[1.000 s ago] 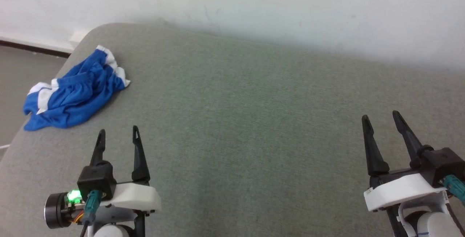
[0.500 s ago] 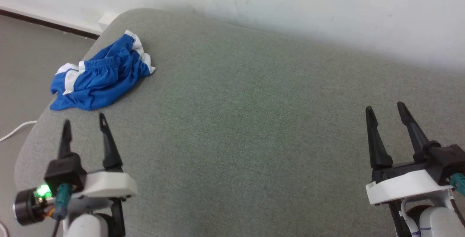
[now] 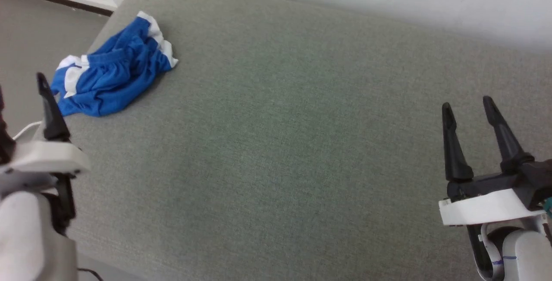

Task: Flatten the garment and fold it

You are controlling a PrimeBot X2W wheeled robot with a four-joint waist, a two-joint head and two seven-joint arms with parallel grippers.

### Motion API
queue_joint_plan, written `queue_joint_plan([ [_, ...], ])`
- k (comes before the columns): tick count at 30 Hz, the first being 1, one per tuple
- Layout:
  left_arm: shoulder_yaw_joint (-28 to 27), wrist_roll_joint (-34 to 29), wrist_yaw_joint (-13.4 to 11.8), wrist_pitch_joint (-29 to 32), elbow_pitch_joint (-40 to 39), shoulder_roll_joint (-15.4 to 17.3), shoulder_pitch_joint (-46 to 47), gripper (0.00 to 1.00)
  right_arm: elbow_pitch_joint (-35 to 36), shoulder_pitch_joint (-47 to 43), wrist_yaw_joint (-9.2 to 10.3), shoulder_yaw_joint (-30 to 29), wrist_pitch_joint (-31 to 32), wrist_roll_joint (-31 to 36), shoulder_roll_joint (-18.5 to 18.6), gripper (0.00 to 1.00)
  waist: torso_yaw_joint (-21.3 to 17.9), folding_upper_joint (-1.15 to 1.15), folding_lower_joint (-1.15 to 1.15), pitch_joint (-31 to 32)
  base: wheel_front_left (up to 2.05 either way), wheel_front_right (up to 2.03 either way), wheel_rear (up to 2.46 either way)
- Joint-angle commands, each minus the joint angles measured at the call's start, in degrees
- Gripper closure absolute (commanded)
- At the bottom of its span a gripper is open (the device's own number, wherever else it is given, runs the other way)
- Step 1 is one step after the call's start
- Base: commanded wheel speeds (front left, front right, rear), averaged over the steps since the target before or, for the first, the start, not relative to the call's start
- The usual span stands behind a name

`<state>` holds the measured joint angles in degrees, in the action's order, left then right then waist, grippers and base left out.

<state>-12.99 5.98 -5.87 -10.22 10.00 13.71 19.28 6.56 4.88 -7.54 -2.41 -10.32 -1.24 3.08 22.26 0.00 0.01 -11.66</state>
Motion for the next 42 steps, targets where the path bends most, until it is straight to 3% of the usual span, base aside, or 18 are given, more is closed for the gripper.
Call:
queue_joint_plan([
  [1, -0.7, 0.3, 0.8, -0.7, 2.2, 1.6, 2.3, 0.0, 0.6, 1.2, 0.04, -0.3, -0.6, 0.7, -0.1, 0.0, -0.9, 0.0, -0.01, -2.9, 0.0, 0.0, 0.0],
  [9, -2.4, 4.6, 6.5, 1.8, 17.2, 9.5, 16.2, 0.0, 4.1, 5.3, 0.04, -0.4, -1.6, 4.8, -0.1, 0.0, -2.0, 0.0, -0.01, -11.9, 0.0, 0.0, 0.0],
  [12, -1.8, 6.4, 9.3, 5.9, 22.5, 11.9, 21.8, 0.0, 5.8, 6.8, 0.04, -0.6, -1.9, 6.1, -0.1, 0.0, -2.2, 0.0, -0.01, -15.4, 0.0, 0.0, 0.0],
  [17, 0.4, 10.4, 11.9, 15.3, 30.2, 14.9, 29.8, 0.0, 8.5, 8.7, 0.05, -0.1, -2.5, 7.7, 0.6, 0.0, -2.9, 0.0, -0.01, -19.9, 0.0, 0.0, 0.0],
  [32, 16.3, 34.3, 13.2, 45.5, 33.4, 24.0, 38.0, 0.0, 15.0, 13.3, 0.05, 1.0, -4.3, 10.2, 1.9, 0.0, -5.3, 0.0, -0.01, -30.5, 0.0, 0.0, 0.0],
  [35, 19.4, 37.0, 13.3, 48.7, 34.6, 25.5, 37.8, 0.0, 15.8, 13.8, 0.05, 1.1, -4.7, 10.4, 1.8, 0.0, -5.6, 0.0, -0.01, -32.2, 0.0, 0.0, 0.0],
  [42, 23.2, 38.7, 13.4, 49.4, 37.7, 25.6, 36.9, 0.0, 15.5, 14.1, 0.05, 1.5, -4.7, 10.4, 1.5, 0.0, -6.4, 0.0, -0.01, -31.6, 0.0, 0.0, 0.0],
])
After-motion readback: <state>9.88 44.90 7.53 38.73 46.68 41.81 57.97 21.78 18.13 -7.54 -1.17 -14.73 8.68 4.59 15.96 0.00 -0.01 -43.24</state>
